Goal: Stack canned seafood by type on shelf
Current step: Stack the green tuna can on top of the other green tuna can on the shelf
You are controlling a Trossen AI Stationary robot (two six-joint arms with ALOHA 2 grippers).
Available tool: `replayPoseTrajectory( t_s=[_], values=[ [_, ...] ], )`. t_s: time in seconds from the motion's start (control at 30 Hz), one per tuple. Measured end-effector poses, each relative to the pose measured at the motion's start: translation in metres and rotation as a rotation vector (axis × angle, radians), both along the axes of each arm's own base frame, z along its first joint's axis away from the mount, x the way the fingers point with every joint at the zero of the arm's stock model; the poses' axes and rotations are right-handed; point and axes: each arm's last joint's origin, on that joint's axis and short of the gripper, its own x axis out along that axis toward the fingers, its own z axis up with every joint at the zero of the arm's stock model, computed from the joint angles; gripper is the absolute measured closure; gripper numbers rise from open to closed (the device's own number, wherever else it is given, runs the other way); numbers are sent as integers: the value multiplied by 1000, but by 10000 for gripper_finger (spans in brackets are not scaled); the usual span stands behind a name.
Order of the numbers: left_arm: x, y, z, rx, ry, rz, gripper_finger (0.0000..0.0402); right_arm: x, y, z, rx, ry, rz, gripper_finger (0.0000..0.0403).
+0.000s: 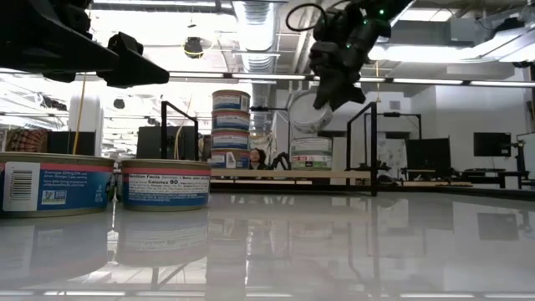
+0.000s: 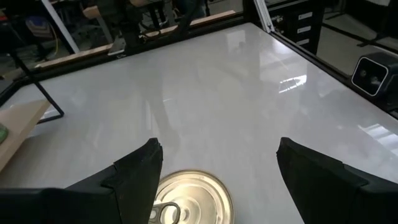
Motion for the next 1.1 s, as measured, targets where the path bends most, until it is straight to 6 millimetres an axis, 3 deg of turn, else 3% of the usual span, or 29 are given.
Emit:
replayPoseTrajectory(
  t_s=[0.27,0.7,1.1],
  values=[
    [0,0,0,-8,1,2,100,-7,-16,2,46,-42,-65,236],
    [0,0,0,-10,1,4,100,-1,-25,-13,85,-8,-131,214],
    [0,0,0,-10,2,4,100,-8,-23,-7,82,1,-148,206]
  ],
)
